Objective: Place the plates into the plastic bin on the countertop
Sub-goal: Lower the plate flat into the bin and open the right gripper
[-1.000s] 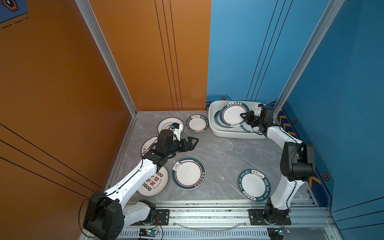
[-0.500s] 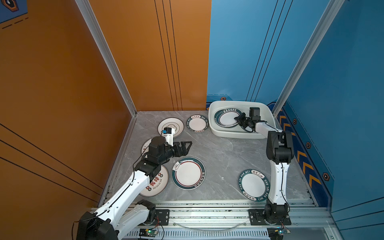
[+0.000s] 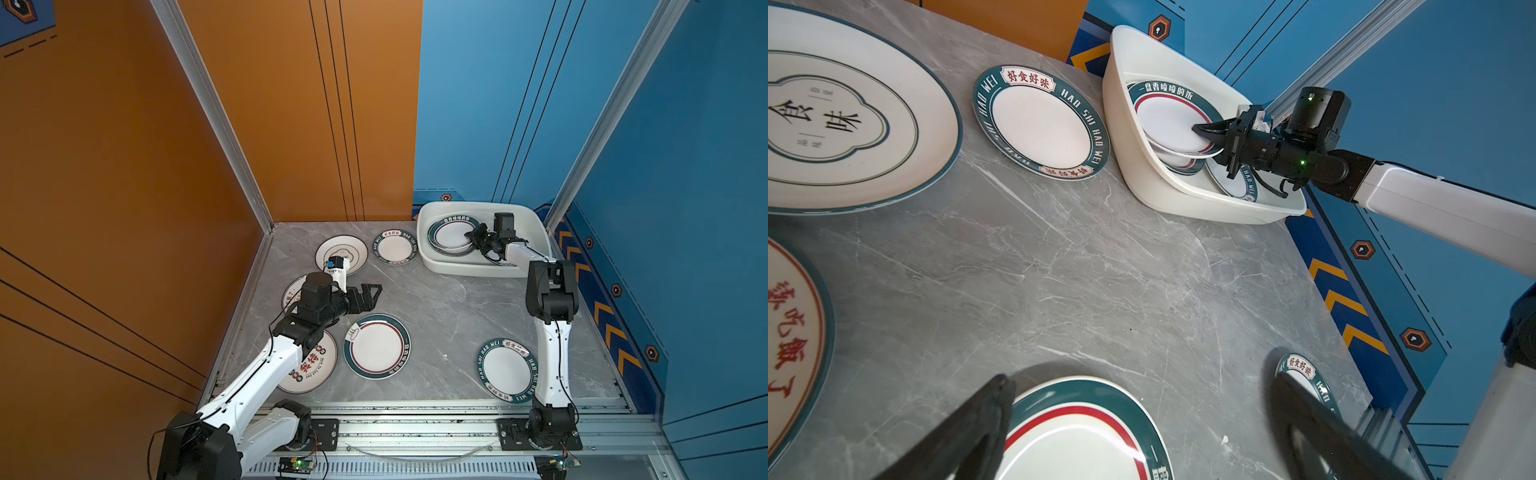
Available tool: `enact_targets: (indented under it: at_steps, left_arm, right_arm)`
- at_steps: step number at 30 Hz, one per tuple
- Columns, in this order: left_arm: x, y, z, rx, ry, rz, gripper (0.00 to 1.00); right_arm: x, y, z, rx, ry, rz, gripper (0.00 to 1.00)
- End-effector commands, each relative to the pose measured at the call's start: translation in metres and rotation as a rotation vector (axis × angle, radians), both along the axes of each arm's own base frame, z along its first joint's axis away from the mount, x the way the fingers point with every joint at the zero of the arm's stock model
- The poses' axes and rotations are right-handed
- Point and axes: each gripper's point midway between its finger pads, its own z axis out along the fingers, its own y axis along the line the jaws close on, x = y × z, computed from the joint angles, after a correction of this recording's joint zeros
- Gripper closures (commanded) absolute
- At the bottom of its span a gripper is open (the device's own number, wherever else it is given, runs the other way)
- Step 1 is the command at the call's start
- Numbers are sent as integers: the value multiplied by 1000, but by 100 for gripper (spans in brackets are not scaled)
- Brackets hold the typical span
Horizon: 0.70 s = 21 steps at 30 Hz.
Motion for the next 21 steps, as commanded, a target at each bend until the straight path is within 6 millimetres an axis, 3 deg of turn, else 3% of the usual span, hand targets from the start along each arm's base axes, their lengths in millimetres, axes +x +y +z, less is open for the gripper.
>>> enact_targets:
  at_steps: [1,6,13,21]
  left_arm:
    - [-1,1,1,2,-11,-10,2]
    - [-2,1,1,3,-13,-8,2]
    - [-3,1,1,0,-12,-14,2]
    - [-3,-2,1,-5,-9,-22,2]
  right_arm:
    - [2,11,-8,7,23,-2,100]
    - [3,18,-17,33,43,6,98]
    - [1,27,-17,25,69,40,68]
    - [-17,14,-13,-128,142,54,55]
